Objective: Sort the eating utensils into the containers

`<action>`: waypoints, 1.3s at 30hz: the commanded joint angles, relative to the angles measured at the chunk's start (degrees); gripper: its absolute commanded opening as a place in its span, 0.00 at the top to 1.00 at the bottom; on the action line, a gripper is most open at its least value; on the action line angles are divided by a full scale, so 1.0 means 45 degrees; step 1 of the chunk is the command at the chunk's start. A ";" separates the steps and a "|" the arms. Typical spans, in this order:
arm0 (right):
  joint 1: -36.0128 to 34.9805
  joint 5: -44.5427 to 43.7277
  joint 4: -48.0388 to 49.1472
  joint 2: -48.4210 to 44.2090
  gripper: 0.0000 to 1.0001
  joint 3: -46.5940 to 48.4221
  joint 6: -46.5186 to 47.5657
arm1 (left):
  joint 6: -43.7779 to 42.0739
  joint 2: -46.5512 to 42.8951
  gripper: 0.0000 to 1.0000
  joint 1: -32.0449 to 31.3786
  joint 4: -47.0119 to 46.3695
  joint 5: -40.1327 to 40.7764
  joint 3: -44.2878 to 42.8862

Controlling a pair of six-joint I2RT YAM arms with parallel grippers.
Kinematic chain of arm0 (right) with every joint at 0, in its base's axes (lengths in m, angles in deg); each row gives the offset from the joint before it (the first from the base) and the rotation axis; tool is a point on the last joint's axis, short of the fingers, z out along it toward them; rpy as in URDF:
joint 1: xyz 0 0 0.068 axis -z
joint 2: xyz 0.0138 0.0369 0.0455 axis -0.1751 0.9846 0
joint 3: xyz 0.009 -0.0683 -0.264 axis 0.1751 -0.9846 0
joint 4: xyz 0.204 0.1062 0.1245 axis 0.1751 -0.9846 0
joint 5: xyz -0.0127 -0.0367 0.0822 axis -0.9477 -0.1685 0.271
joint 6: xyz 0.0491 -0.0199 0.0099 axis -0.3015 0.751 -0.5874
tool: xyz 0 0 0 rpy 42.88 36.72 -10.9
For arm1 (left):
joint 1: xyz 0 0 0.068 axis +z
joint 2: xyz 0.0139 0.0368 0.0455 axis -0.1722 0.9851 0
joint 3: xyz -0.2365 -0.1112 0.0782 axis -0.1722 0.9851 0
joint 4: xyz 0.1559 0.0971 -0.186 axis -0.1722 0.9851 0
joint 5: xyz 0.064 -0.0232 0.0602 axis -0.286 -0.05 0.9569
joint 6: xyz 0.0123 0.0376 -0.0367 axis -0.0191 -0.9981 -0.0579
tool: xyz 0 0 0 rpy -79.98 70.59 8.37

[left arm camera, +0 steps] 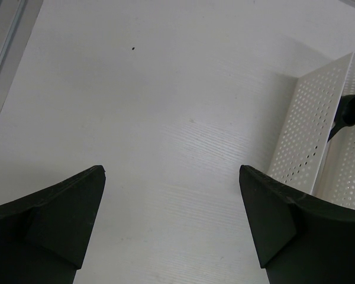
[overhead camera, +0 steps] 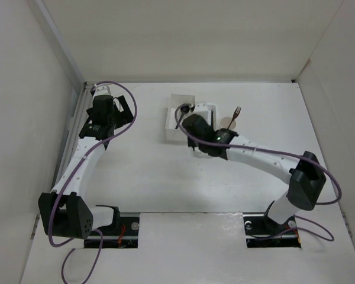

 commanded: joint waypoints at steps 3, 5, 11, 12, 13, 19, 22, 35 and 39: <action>0.2410 -0.1110 0.0878 -0.1289 1.00 0.0904 0.1932 | 0.0025 -0.0144 0.04 0.0238 -0.0380 0.0145 0.0078; 0.3521 -0.1247 0.1656 -0.1427 1.00 0.0614 0.2498 | 0.0025 -0.0026 0.04 0.0491 -0.0380 0.0145 0.0078; 0.5459 -0.1520 0.3457 -0.0219 1.00 0.0494 0.3379 | -0.0092 0.0538 0.04 0.0942 -0.0264 0.0145 -0.0059; 0.5771 -0.1522 0.3574 0.0016 1.00 0.0610 0.3379 | -0.0208 0.0540 0.04 0.0942 -0.0262 0.0261 -0.0175; 0.5909 -0.1676 0.3575 0.0231 1.00 0.0728 0.3379 | -0.0209 0.0714 0.04 0.0942 -0.0262 0.0262 -0.0176; 0.6028 -0.1894 0.4355 0.0819 1.00 -0.0031 0.3009 | -0.0327 0.1378 0.04 0.0942 -0.0145 0.0496 -0.0450; 0.6028 -0.1893 0.4667 0.1072 1.00 -0.0325 0.2639 | -0.0327 0.1613 0.04 0.0942 -0.0145 0.0614 -0.0567; 0.6028 -0.1776 0.5548 0.1813 1.00 -0.1420 0.2051 | -0.0327 0.1731 0.05 0.0942 -0.0145 0.0614 -0.0567; 0.5775 -0.1639 0.5548 0.1271 0.80 -0.1556 0.2051 | -0.0327 0.1731 0.05 0.0942 -0.0145 0.0496 -0.0567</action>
